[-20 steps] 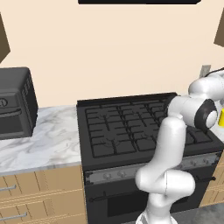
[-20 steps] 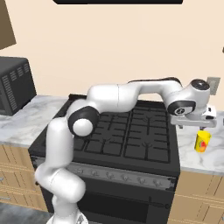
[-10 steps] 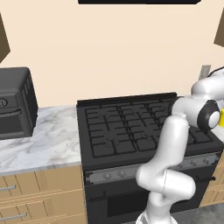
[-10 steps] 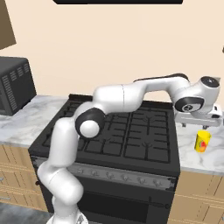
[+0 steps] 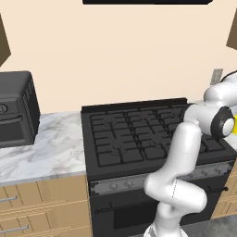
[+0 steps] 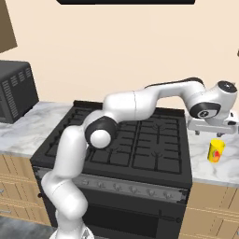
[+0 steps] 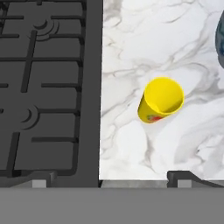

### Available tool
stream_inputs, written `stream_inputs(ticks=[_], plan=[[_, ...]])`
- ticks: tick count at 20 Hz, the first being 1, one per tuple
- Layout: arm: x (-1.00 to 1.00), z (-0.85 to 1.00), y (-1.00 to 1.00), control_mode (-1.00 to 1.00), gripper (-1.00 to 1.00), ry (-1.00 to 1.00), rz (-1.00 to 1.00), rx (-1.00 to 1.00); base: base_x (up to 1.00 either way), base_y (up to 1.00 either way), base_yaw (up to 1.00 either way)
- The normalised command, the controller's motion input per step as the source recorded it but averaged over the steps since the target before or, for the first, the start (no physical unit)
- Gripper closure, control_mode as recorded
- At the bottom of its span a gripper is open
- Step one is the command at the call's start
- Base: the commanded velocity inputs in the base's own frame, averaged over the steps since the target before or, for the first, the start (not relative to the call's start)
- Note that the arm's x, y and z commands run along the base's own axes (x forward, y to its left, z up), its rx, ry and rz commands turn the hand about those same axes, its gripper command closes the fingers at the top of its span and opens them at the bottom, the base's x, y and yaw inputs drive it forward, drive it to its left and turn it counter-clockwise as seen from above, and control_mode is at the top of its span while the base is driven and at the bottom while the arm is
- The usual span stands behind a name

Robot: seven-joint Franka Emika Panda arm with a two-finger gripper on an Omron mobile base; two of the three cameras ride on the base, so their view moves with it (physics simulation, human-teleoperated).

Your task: Pick the cup and bowl from the counter and place them on the counter next to the sink.

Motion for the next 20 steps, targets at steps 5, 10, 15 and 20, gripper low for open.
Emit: stream_inputs(ticks=[5,10,15,20], plan=[[0.19,-0.08,0.0,-1.0,-1.0,0.0,0.03,-0.03,0.0,0.0,0.0],[0.13,-0.04,0.0,-1.0,-1.0,0.01,0.01,-0.05,0.0,0.0,0.0],[0.01,0.0,0.0,-1.0,-1.0,0.07,0.0,-0.08,0.0,0.0,0.0],[0.02,-0.05,0.0,-1.0,-1.0,0.11,0.0,-0.05,0.0,0.0,0.0]])
